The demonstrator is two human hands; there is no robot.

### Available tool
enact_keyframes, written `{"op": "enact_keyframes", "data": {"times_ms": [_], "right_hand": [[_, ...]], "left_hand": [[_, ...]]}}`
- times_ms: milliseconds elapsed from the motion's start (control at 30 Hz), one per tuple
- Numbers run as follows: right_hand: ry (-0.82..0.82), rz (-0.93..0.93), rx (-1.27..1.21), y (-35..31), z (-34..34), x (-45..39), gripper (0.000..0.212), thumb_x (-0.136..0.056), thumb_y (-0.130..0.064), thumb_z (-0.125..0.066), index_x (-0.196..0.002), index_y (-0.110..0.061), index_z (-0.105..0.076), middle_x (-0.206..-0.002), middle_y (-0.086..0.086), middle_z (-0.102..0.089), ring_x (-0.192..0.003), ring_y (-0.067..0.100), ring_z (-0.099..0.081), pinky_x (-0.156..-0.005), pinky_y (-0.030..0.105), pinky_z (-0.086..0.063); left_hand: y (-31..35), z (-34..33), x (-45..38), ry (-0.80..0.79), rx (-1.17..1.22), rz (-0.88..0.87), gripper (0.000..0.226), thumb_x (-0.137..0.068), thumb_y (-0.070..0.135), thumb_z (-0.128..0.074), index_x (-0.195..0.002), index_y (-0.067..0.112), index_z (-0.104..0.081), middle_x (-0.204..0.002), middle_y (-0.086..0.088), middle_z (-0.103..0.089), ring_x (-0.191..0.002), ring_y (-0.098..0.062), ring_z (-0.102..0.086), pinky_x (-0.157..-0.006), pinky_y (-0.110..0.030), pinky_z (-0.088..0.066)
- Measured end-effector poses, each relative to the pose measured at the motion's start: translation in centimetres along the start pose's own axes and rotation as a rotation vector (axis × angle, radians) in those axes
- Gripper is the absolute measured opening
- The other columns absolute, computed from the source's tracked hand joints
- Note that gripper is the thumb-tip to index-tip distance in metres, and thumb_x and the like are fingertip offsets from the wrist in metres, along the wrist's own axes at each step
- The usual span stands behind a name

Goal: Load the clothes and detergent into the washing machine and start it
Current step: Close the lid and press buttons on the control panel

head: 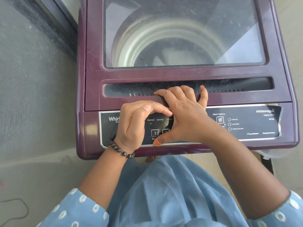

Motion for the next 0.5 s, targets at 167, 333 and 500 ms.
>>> {"op": "enact_keyframes", "data": {"times_ms": [167,333,500], "right_hand": [[0.004,0.0,-0.009,0.16,0.09,-0.01,0.122,-0.043,-0.077,-0.075,-0.145,-0.038,-0.021,-0.137,-0.013,-0.028,-0.14,0.019,-0.01,-0.11,0.067,0.013],[-0.001,-0.001,-0.009,0.27,0.03,-0.24,0.122,-0.043,-0.078,-0.075,-0.145,-0.038,-0.021,-0.137,-0.013,-0.029,-0.14,0.02,-0.01,-0.109,0.067,0.013],[-0.001,0.005,0.0,0.34,-0.17,-0.36,0.121,-0.044,-0.078,-0.075,-0.145,-0.037,-0.021,-0.139,-0.011,-0.029,-0.14,0.021,-0.011,-0.109,0.067,0.013]], "left_hand": [[0.09,-0.12,-0.13,-0.005,0.003,0.004,0.047,-0.088,0.021,-0.027,-0.088,0.01,-0.073,-0.089,-0.008,-0.074,-0.092,-0.022,-0.071,-0.084,-0.041,-0.055],[-0.09,-0.16,-0.28,0.0,-0.015,0.01,0.048,-0.087,0.022,-0.027,-0.087,0.01,-0.073,-0.088,-0.007,-0.074,-0.091,-0.022,-0.071,-0.083,-0.038,-0.055],[-0.3,-0.18,-0.18,0.0,-0.014,0.004,0.049,-0.087,0.021,-0.026,-0.086,0.007,-0.073,-0.089,-0.009,-0.074,-0.092,-0.023,-0.071,-0.084,-0.038,-0.055]]}}
Point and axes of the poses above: each hand's wrist, its own x-axis away from the middle knuckle, its own z-axis out of the back of the hand, y = z × x, the point moved 1 cm from there along -x, towards the middle knuckle
